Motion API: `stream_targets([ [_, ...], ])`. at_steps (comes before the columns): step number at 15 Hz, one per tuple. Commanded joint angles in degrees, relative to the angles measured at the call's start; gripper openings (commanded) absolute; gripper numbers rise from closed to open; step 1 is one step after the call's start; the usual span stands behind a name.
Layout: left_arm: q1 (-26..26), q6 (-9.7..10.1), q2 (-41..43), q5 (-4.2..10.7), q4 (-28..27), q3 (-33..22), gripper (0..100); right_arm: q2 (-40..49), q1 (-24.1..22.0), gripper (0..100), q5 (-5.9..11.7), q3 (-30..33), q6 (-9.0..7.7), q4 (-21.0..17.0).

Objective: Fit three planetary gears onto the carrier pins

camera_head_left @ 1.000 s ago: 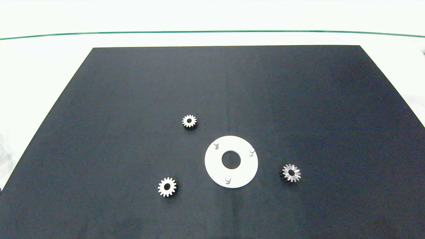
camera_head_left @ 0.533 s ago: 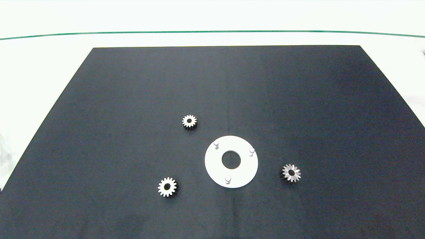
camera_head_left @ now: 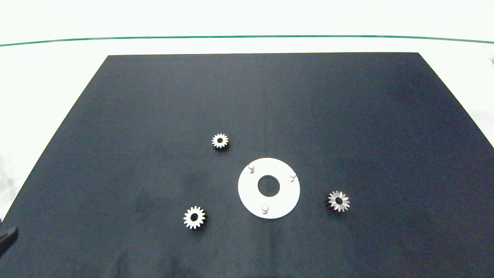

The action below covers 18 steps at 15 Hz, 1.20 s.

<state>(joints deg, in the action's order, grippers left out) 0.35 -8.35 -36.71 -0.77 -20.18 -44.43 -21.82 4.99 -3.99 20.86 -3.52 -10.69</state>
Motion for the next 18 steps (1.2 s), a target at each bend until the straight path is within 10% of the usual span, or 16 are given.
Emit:
stream_targets([
  [1,0.7,-1.58,-23.5,0.5,-17.3,-22.5,100,-18.1,9.6,100,-0.5,10.0,-0.61,-0.4],
  [18,-6.9,1.23,-32.4,3.14,-21.4,-24.6,100,-55.1,14.3,100,4.25,30.1,-15.2,-0.6],
])
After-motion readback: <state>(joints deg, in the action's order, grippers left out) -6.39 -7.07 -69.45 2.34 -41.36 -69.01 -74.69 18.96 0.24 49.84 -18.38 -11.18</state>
